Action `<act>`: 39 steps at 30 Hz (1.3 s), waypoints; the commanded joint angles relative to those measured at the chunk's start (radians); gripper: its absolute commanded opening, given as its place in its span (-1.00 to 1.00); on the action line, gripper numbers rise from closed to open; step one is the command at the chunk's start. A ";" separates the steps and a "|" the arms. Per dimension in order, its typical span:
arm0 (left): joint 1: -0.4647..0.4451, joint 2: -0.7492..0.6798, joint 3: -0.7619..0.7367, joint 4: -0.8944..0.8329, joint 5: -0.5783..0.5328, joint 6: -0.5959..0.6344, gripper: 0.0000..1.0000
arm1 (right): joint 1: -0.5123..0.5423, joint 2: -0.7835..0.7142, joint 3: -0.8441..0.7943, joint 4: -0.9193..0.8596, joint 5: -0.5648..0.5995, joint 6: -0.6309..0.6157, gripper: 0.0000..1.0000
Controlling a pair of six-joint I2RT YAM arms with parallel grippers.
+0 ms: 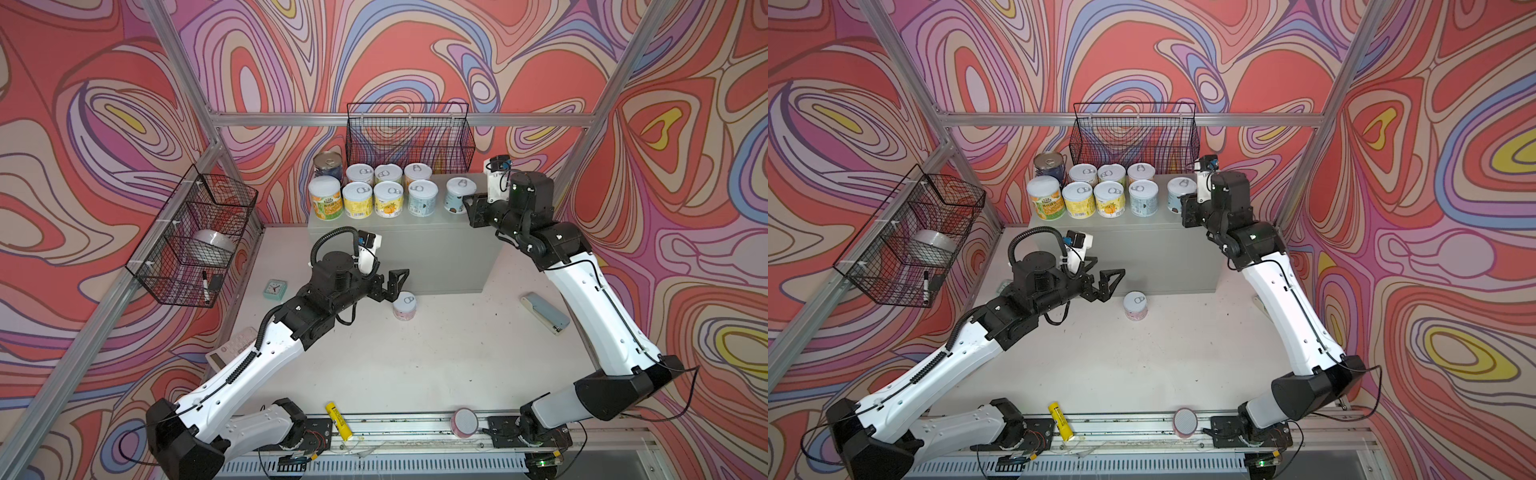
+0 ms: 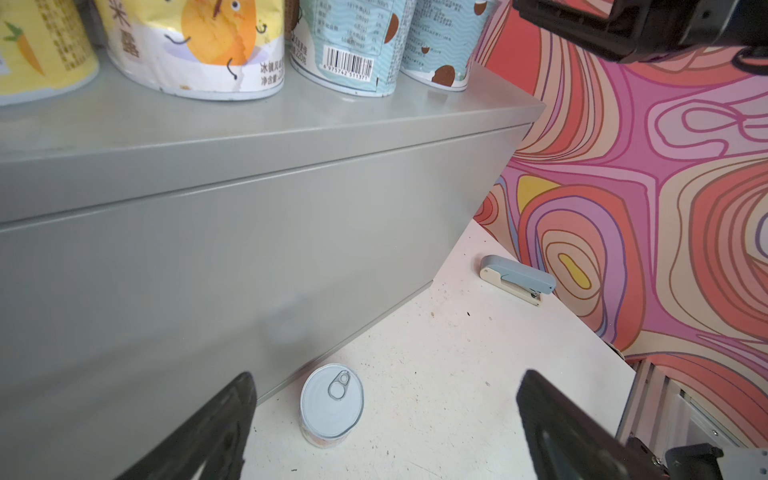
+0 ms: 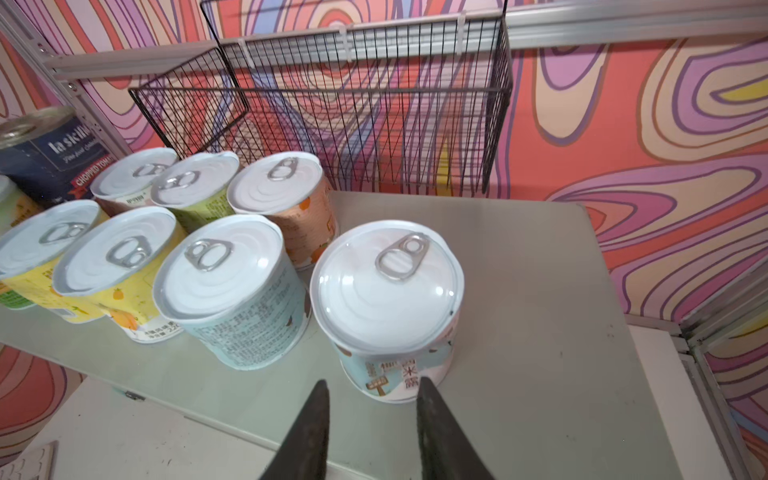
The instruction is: Place and organize the canned foods onto the counter
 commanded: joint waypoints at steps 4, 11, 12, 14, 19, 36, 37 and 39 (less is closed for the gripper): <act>0.005 -0.018 -0.030 0.044 -0.001 -0.029 0.98 | -0.018 -0.005 -0.034 0.014 -0.022 -0.005 -0.29; 0.008 -0.012 -0.039 0.049 0.004 -0.022 0.98 | -0.043 0.013 -0.075 0.074 -0.063 0.010 -0.29; 0.010 -0.010 -0.040 0.049 0.004 -0.021 0.98 | -0.046 0.020 -0.076 0.078 -0.070 0.012 -0.29; 0.012 -0.008 -0.042 0.050 0.004 -0.020 0.98 | -0.052 0.032 -0.073 0.085 -0.082 0.014 -0.29; 0.018 0.001 -0.057 0.068 0.011 -0.027 0.98 | -0.058 0.052 -0.067 0.122 -0.108 0.012 -0.30; 0.051 0.012 -0.071 0.070 0.032 -0.027 0.98 | -0.059 0.146 -0.025 0.248 -0.171 0.021 -0.32; 0.053 0.014 -0.072 0.073 0.033 -0.029 0.98 | -0.059 0.152 -0.021 0.252 -0.173 0.021 -0.32; 0.055 0.018 -0.073 0.076 0.036 -0.029 0.98 | -0.059 0.165 -0.008 0.253 -0.174 0.021 -0.32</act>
